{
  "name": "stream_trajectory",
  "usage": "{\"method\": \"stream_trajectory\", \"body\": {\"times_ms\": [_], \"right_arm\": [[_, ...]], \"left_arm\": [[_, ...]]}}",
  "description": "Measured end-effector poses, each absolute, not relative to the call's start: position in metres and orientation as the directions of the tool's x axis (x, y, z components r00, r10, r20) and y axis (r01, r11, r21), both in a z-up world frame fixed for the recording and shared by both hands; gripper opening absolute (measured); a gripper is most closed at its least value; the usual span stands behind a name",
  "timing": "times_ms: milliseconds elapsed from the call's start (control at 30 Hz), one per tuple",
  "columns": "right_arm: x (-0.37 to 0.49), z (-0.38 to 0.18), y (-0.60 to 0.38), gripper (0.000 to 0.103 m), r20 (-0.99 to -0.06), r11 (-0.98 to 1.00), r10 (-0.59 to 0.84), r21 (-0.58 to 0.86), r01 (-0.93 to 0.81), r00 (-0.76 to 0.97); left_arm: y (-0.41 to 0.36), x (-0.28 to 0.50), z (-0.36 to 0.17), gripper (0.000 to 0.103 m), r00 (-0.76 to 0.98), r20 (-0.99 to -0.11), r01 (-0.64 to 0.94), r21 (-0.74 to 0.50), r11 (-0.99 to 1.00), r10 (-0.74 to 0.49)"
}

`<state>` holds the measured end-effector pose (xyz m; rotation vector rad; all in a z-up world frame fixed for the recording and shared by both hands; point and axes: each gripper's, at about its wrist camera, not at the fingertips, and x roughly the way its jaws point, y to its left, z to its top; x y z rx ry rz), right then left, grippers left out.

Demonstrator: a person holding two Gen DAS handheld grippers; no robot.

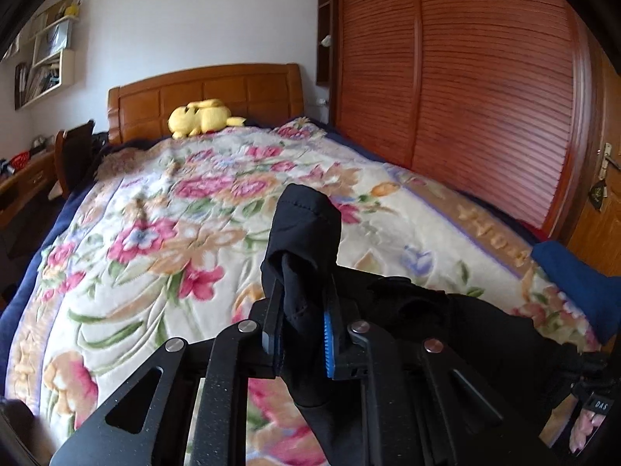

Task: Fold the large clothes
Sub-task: 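Lift the coat bundle with both tools and carry it toward the wardrobe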

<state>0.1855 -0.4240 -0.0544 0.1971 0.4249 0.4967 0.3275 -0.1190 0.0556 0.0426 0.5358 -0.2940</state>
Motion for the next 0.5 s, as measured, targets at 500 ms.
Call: {"method": "stream_trajectory", "body": {"times_ms": [500], "right_arm": [[0.089, 0.07, -0.617, 0.01, -0.241, 0.992, 0.123, 0.051, -0.114, 0.963]], "left_arm": [[-0.345, 0.317, 0.167, 0.015, 0.798, -0.369, 0.524, 0.033, 0.851, -0.477]]}}
